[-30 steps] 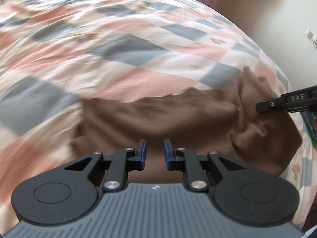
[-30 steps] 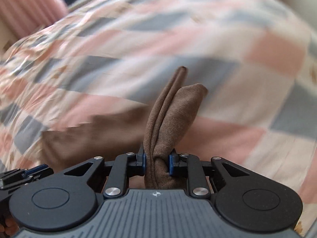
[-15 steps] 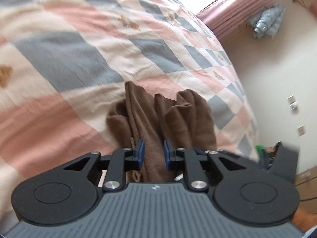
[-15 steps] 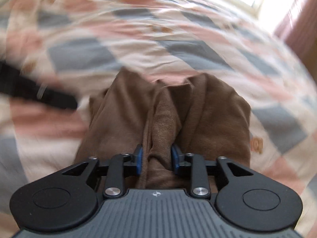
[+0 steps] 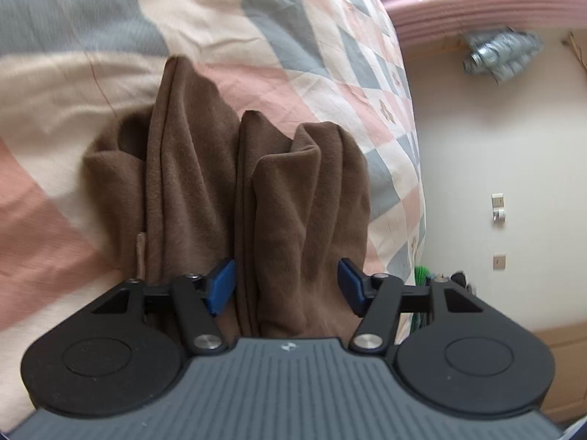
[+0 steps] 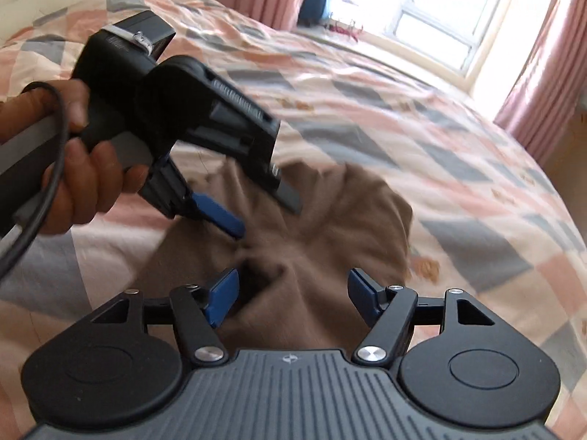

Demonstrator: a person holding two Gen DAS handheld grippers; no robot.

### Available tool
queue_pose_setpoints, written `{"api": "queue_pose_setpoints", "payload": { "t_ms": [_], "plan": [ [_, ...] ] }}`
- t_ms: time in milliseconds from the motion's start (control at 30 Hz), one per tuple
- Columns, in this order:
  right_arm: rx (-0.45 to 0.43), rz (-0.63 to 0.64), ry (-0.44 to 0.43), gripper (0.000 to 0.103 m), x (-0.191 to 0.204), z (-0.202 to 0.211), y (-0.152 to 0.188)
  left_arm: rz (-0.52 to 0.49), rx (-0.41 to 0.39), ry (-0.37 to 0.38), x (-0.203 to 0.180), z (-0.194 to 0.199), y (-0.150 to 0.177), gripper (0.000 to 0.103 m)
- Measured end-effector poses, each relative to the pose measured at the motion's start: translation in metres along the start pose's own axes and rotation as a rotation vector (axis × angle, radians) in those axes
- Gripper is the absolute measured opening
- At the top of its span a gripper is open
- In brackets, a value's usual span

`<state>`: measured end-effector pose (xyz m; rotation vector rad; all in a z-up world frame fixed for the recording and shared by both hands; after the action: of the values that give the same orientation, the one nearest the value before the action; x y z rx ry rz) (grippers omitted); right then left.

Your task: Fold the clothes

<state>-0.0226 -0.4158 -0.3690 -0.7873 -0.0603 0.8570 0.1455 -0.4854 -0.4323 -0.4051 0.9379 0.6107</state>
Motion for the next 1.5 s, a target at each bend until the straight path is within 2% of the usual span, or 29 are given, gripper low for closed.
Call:
{"api": "queue_pose_setpoints", "payload": {
  "t_ms": [67, 200, 267, 300, 333, 367, 400, 433, 633, 800, 867, 1000, 1100, 1167, 1233, 1267, 1333, 1400, 1500],
  "plan": [
    [-0.007, 0.036, -0.010, 0.069, 0.007, 0.004, 0.007, 0.022, -0.005, 0.010, 0.003, -0.006, -0.003, 0.056],
    [-0.052, 0.151, -0.009, 0.073, 0.038, 0.005, 0.020, 0.022, -0.001, -0.001, 0.008, -0.013, -0.014, 0.043],
    [-0.057, 0.250, 0.035, 0.072, 0.055, 0.002, 0.031, 0.009, 0.008, -0.011, 0.009, -0.015, -0.019, 0.037],
    [-0.062, 0.290, 0.081, 0.064, 0.060, -0.001, 0.036, 0.000, 0.017, -0.013, 0.009, -0.016, -0.020, 0.027],
    [-0.059, 0.323, 0.130, 0.046, 0.062, -0.005, 0.040, -0.016, 0.024, -0.015, 0.008, -0.017, -0.021, 0.019],
    [-0.056, 0.335, 0.168, 0.035, 0.062, -0.008, 0.043, -0.031, 0.026, -0.012, 0.007, -0.015, -0.021, 0.017],
    [-0.050, 0.316, 0.187, 0.016, 0.058, -0.010, 0.044, -0.047, 0.027, -0.010, 0.005, -0.013, -0.021, 0.011],
    [-0.053, 0.295, 0.201, 0.009, 0.054, -0.010, 0.044, -0.065, 0.027, -0.001, 0.002, -0.011, -0.020, 0.011],
    [-0.148, 0.235, 0.194, 0.009, 0.049, 0.017, 0.026, -0.197, -0.024, 0.056, -0.026, 0.015, -0.020, 0.010],
    [-0.196, 0.258, 0.155, 0.009, 0.066, 0.023, 0.012, -0.299, -0.085, 0.069, -0.039, 0.048, -0.024, 0.010],
    [-0.200, 0.272, 0.131, 0.009, 0.079, 0.024, 0.010, -0.304, -0.106, 0.044, -0.028, 0.061, -0.024, 0.010],
    [-0.170, 0.351, 0.115, 0.009, 0.110, 0.012, 0.020, -0.235, -0.123, -0.014, 0.016, 0.070, -0.023, 0.010],
    [-0.168, 0.382, 0.112, 0.009, 0.119, 0.009, 0.025, -0.215, -0.156, 0.008, 0.031, 0.080, -0.019, 0.010],
    [-0.141, 0.395, 0.127, 0.013, 0.120, 0.004, 0.030, -0.223, -0.169, 0.010, 0.034, 0.078, -0.017, 0.011],
    [-0.104, 0.430, 0.142, 0.026, 0.123, -0.005, 0.038, -0.197, -0.155, -0.022, 0.042, 0.067, -0.016, 0.014],
    [-0.089, 0.449, 0.146, 0.027, 0.125, -0.008, 0.041, -0.183, -0.152, -0.026, 0.045, 0.065, -0.016, 0.014],
    [-0.088, 0.452, 0.139, 0.040, 0.124, -0.005, 0.041, -0.155, -0.147, -0.032, 0.051, 0.063, -0.016, 0.014],
    [-0.103, 0.414, 0.111, 0.048, 0.117, 0.006, 0.038, -0.160, -0.181, -0.027, 0.047, 0.074, -0.017, 0.015],
    [-0.143, 0.351, 0.056, 0.047, 0.105, 0.027, 0.038, -0.155, -0.246, -0.041, 0.043, 0.100, -0.017, 0.015]
  ]
}}
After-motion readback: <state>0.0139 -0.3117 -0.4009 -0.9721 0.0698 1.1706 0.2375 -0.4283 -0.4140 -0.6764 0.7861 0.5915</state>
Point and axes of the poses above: each gripper's, at about its wrist camera, not at the fingertips, and z roughly against the way its jaws point, x to its left, y to its underside, the point moved 6 cm from there along -z, roughly the way its jaws point, and after that the axes turned 2 degrees about y, right-handed, at the moved point
